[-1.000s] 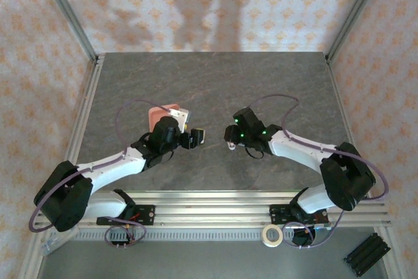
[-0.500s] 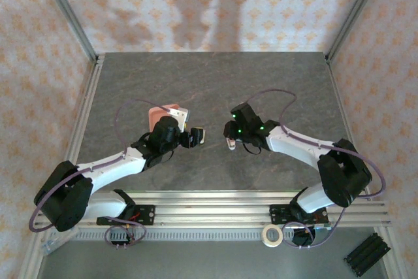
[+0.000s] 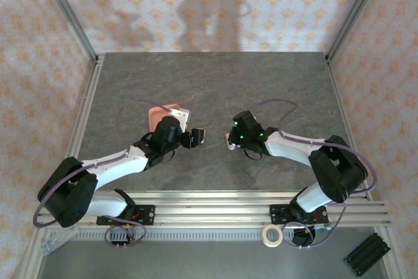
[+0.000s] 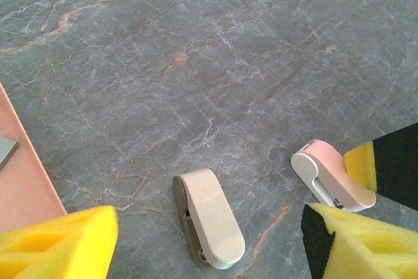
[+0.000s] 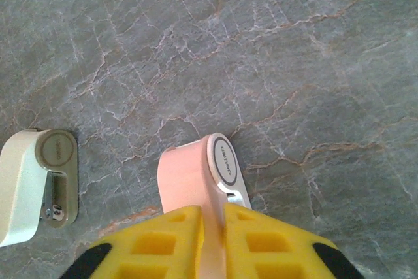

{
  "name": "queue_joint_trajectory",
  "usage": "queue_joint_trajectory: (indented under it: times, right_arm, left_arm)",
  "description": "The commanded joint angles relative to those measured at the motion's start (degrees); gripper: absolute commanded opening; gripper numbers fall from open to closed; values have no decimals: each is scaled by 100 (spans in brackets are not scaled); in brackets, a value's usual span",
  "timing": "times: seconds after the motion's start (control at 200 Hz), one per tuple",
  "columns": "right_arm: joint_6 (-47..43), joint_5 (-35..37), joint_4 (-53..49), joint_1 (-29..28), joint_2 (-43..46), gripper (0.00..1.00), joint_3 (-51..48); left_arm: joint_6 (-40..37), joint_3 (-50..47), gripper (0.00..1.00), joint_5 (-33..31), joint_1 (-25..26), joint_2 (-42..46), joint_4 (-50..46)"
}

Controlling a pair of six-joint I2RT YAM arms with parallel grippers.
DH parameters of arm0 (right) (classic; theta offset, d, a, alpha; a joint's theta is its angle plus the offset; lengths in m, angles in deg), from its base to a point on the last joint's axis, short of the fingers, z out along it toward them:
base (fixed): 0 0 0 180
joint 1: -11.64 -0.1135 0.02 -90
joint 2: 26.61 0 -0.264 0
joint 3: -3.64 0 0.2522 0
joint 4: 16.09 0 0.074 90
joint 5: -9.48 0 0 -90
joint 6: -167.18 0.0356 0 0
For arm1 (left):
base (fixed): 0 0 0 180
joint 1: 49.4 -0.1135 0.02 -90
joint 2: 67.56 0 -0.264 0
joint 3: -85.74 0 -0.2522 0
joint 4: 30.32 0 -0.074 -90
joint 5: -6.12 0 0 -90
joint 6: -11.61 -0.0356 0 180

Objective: Load the staples into the stapler

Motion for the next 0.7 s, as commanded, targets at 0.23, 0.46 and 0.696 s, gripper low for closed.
queue_joint_trajectory:
  times: [0.23,0.46,0.696]
  right_arm:
    - [-596,718,-1089,-48,1016,54,380]
    - [-590,886,-1142,-41,1145,56,371]
    - [-503,823,-1046,-39,1098,56,266]
  left_arm:
    - [505,-27,82,-466,-891,964,-756]
    - [848,-131,84,-408,-2226,1357,-1593]
    - [856,43,84,300,-3019,-3,-1296]
